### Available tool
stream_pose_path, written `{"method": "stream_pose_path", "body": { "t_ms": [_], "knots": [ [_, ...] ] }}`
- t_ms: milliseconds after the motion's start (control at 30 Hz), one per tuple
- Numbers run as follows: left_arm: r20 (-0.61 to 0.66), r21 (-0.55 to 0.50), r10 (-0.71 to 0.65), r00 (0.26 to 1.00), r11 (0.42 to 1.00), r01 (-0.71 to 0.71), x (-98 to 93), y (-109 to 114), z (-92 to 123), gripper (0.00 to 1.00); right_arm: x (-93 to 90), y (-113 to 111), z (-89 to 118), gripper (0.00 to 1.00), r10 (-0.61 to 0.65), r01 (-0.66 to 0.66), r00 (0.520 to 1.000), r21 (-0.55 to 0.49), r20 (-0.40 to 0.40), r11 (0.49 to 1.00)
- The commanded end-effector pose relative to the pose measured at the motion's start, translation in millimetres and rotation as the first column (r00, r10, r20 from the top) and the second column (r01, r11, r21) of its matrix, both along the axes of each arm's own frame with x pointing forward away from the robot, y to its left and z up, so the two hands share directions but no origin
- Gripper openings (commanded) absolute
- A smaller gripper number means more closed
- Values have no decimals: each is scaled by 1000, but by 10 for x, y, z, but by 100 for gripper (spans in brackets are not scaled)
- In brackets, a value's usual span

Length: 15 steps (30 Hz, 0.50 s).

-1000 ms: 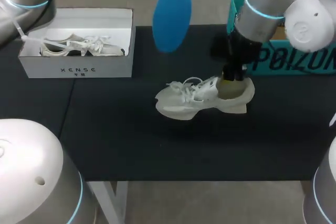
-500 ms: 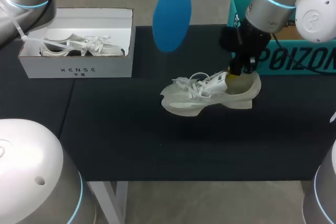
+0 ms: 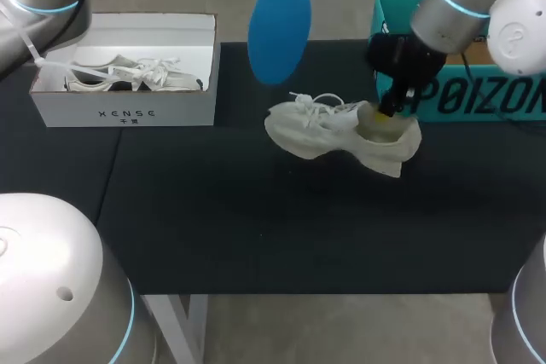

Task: Take the shoe out of the shoebox, open the shoe tongue, remove and reinsert the insole, then place the shoe into the shoebox

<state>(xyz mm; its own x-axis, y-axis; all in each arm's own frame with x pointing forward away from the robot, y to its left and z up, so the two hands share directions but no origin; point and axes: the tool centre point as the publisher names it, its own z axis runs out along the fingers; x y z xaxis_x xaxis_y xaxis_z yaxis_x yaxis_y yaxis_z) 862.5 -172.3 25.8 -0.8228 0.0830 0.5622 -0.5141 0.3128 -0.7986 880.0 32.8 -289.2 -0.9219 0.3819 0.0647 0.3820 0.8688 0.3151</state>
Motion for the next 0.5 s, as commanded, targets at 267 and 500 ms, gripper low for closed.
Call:
{"method": "stream_pose_path", "body": {
  "t_ms": [267,500],
  "knots": [
    [0,0,0,1000,1000,0,4,-5,-3,0,-356,-75,-163,0,-747,881,453,373,-487,291],
    [0,0,0,1000,1000,0,4,-5,-3,0,-438,55,-106,0,-687,853,516,381,-512,357]
  ]
}}
